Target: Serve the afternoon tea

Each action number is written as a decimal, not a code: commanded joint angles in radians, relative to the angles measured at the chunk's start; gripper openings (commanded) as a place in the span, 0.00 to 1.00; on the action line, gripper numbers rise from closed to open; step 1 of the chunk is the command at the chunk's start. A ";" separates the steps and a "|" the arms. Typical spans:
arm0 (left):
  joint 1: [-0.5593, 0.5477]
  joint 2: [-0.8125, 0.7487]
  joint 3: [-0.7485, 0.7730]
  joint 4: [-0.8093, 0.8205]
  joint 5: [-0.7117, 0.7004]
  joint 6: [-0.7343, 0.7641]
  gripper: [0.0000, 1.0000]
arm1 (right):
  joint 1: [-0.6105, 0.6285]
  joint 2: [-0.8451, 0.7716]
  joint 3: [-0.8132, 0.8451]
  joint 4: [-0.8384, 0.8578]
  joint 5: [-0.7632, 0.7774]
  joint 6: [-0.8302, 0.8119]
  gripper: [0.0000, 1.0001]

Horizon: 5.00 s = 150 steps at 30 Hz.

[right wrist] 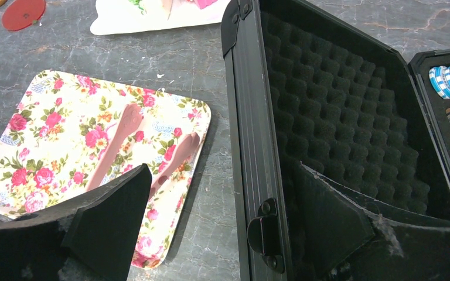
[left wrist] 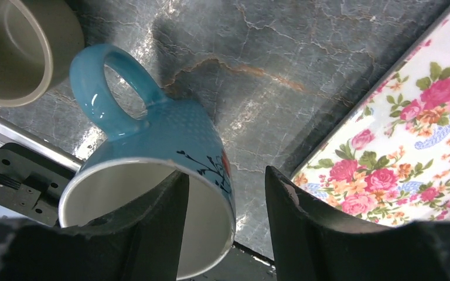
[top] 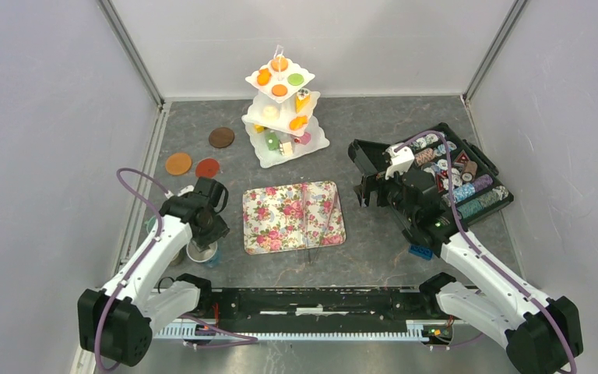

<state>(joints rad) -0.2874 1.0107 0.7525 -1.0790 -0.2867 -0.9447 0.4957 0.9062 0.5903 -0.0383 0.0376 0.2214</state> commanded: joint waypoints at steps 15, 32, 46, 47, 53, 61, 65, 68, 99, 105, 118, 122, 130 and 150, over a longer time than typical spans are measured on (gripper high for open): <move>-0.007 -0.006 -0.082 0.142 -0.071 -0.042 0.35 | 0.001 0.057 0.015 0.015 -0.009 0.002 0.98; -0.023 0.131 0.325 0.086 -0.083 0.174 0.02 | 0.000 0.070 0.023 0.023 0.017 0.010 0.98; 0.139 0.776 1.065 0.200 -0.065 0.305 0.02 | 0.001 0.024 0.018 -0.032 0.032 0.010 0.98; 0.147 0.808 1.119 0.200 -0.067 0.303 0.02 | 0.001 0.013 0.012 -0.034 0.042 0.011 0.98; 0.187 1.039 1.400 0.170 -0.049 0.304 0.02 | 0.000 -0.018 -0.009 -0.053 0.080 0.010 0.98; 0.200 1.235 1.579 0.187 -0.052 0.374 0.04 | 0.000 -0.020 0.004 -0.067 0.097 0.006 0.98; 0.205 1.296 1.627 0.222 -0.042 0.428 0.05 | 0.001 -0.029 0.004 -0.074 0.112 0.004 0.98; 0.204 1.313 1.624 0.260 -0.040 0.437 0.05 | 0.001 -0.033 0.001 -0.078 0.122 0.007 0.98; 0.212 1.406 1.614 0.303 -0.088 0.445 0.13 | 0.000 -0.023 0.031 -0.106 0.155 0.003 0.98; 0.214 1.405 1.586 0.303 -0.075 0.428 0.13 | 0.000 -0.013 0.028 -0.095 0.141 0.008 0.98; 0.226 1.417 1.578 0.301 -0.044 0.397 0.21 | 0.000 -0.018 0.023 -0.097 0.143 0.010 0.98; 0.225 1.419 1.576 0.301 -0.032 0.390 0.22 | 0.000 -0.020 0.022 -0.095 0.142 0.013 0.98; 0.226 1.426 1.577 0.289 -0.012 0.386 0.22 | 0.000 -0.023 0.016 -0.095 0.141 0.014 0.98; 0.235 1.357 1.594 0.275 -0.011 0.435 0.59 | 0.000 -0.024 0.019 -0.081 0.122 0.023 0.98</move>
<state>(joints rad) -0.0620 2.4432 2.3169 -0.8139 -0.2874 -0.5480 0.4946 0.8871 0.5888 -0.1440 0.1810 0.2234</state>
